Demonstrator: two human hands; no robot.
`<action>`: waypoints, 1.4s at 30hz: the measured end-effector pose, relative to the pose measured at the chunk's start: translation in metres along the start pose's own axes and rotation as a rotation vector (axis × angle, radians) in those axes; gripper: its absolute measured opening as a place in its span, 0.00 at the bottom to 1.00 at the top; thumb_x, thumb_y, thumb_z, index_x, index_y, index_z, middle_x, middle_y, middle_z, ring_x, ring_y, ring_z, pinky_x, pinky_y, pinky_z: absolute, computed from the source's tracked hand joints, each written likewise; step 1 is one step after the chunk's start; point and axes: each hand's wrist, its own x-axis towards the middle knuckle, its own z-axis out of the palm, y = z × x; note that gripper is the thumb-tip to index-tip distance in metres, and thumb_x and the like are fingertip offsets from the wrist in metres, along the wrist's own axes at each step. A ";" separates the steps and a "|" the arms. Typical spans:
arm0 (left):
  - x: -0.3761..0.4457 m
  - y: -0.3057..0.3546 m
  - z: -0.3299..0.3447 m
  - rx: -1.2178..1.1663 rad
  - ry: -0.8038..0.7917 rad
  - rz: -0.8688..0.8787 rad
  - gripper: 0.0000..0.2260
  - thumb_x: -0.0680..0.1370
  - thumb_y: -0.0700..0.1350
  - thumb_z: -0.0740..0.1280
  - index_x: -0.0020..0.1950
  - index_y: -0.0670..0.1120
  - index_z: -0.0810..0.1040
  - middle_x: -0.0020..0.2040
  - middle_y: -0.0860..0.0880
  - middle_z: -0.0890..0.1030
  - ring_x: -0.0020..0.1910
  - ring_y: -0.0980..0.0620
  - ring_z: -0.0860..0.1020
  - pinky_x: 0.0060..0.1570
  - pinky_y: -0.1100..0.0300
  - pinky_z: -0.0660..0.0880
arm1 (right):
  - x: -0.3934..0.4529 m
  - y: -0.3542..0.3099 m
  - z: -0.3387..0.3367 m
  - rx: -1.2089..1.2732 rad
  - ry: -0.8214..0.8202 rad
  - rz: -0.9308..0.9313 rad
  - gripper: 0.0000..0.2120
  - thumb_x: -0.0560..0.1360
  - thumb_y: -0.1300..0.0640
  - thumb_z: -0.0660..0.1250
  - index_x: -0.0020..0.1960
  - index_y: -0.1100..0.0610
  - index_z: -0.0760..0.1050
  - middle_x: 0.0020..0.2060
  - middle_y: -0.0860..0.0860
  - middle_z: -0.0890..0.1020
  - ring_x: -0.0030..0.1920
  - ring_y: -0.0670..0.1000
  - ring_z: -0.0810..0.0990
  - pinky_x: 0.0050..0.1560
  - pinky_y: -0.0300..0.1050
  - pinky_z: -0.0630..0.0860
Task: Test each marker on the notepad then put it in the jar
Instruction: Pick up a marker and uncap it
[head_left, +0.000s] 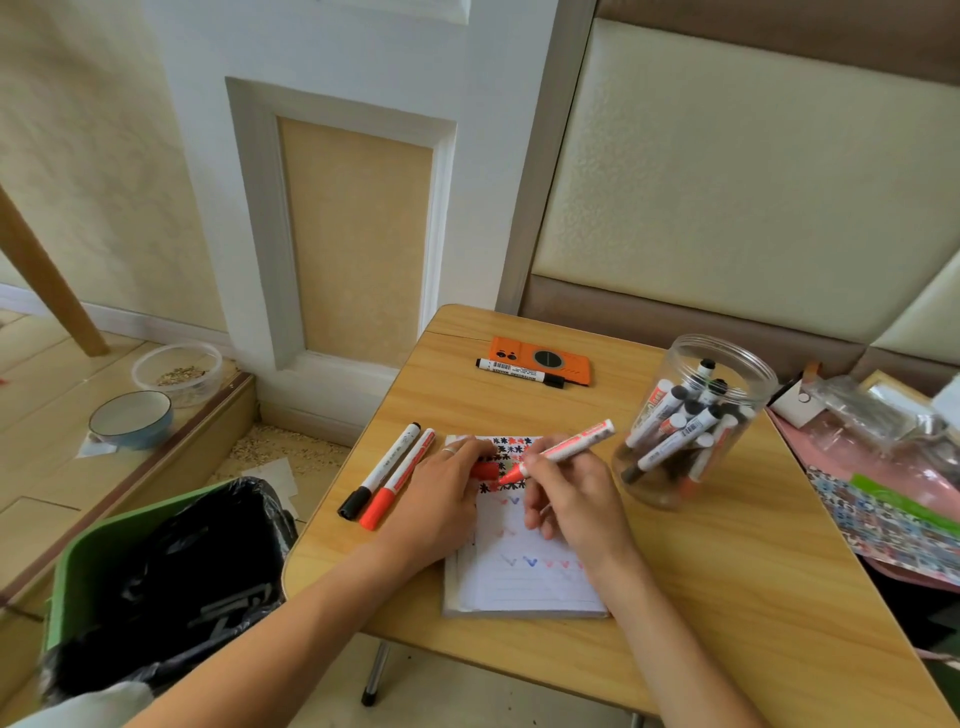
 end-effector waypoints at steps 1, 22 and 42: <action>0.000 0.001 -0.001 -0.006 0.010 -0.001 0.18 0.81 0.36 0.61 0.70 0.48 0.73 0.64 0.51 0.78 0.59 0.58 0.74 0.58 0.77 0.65 | 0.000 0.001 0.003 -0.019 -0.005 0.008 0.04 0.81 0.59 0.68 0.48 0.58 0.77 0.31 0.58 0.79 0.26 0.56 0.76 0.23 0.41 0.66; -0.001 0.005 -0.001 0.074 0.055 0.005 0.22 0.84 0.40 0.59 0.79 0.50 0.66 0.78 0.49 0.67 0.80 0.51 0.57 0.73 0.64 0.50 | -0.007 0.005 0.019 -0.239 -0.005 -0.016 0.07 0.80 0.60 0.68 0.44 0.56 0.73 0.28 0.58 0.81 0.22 0.55 0.76 0.21 0.39 0.68; 0.010 -0.021 -0.019 0.430 -0.092 0.196 0.27 0.83 0.54 0.55 0.81 0.53 0.54 0.73 0.50 0.75 0.77 0.53 0.64 0.79 0.48 0.49 | -0.006 0.008 0.018 -0.216 -0.003 -0.003 0.08 0.79 0.62 0.67 0.43 0.56 0.72 0.27 0.60 0.79 0.21 0.54 0.74 0.21 0.39 0.66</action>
